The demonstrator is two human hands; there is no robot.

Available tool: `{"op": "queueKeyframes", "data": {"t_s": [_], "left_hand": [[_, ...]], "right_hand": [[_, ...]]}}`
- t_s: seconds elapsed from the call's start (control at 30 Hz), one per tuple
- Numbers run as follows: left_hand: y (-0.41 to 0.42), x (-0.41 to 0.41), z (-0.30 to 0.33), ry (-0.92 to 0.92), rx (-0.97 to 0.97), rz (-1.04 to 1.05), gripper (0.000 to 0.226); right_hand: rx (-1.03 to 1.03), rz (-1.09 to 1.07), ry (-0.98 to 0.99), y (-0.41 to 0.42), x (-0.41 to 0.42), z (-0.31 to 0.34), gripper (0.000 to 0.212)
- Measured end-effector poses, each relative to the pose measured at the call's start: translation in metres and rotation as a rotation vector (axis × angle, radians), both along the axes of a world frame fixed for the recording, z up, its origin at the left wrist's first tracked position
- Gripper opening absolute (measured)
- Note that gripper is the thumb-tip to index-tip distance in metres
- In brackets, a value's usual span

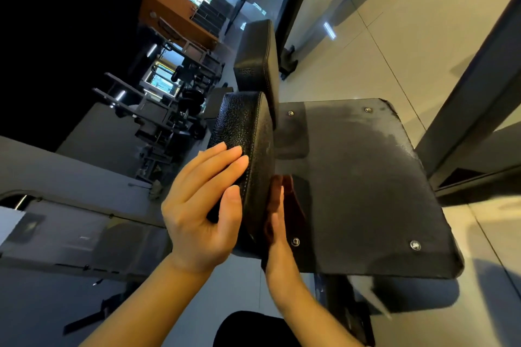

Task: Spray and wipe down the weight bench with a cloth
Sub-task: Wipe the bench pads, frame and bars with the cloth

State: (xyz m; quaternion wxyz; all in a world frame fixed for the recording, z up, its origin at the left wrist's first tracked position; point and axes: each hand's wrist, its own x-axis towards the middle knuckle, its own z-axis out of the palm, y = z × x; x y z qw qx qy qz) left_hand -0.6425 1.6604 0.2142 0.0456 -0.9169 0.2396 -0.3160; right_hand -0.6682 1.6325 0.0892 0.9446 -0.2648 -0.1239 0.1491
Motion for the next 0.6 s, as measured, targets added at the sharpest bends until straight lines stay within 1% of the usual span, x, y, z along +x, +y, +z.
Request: {"op": "queueKeyframes", "data": {"t_s": [0.1,0.17,0.23,0.27,0.33,0.37,0.43,0.5,0.57,0.6], "left_hand": [[-0.002,-0.001,-0.003,-0.016,-0.022,0.018,0.029],[-0.003,-0.002,-0.003,-0.003,-0.037,0.042,0.028],[-0.004,-0.004,-0.003,0.006,-0.048,0.048,0.027],[-0.004,-0.005,-0.003,0.004,-0.049,0.045,0.027],[-0.003,-0.004,-0.003,0.003,-0.047,0.037,0.028],[-0.003,-0.004,-0.003,0.003,-0.047,0.036,0.028],[-0.002,-0.002,-0.003,-0.003,-0.047,0.035,0.027],[-0.001,-0.002,-0.004,-0.007,-0.045,0.038,0.028],[-0.001,-0.003,-0.004,-0.006,-0.045,0.043,0.028],[-0.001,-0.003,-0.003,-0.005,-0.048,0.047,0.028]], "right_hand": [[-0.003,-0.113,-0.102,-0.021,-0.001,0.022,0.065],[-0.037,-0.198,-0.176,-0.027,0.019,0.034,0.056],[-0.064,-0.296,-0.205,-0.026,0.041,0.037,0.057],[0.003,-0.253,-0.157,-0.027,0.051,0.039,0.06],[0.158,-0.126,-0.068,-0.025,0.061,0.04,0.075],[0.193,-0.117,-0.046,-0.025,0.061,0.04,0.082],[0.249,-0.1,0.006,-0.02,0.059,0.037,0.089],[0.243,-0.082,0.068,-0.013,0.058,0.031,0.087],[0.163,-0.052,0.103,-0.002,0.052,0.019,0.078],[0.156,-0.008,0.15,0.004,0.046,0.013,0.071]]}}
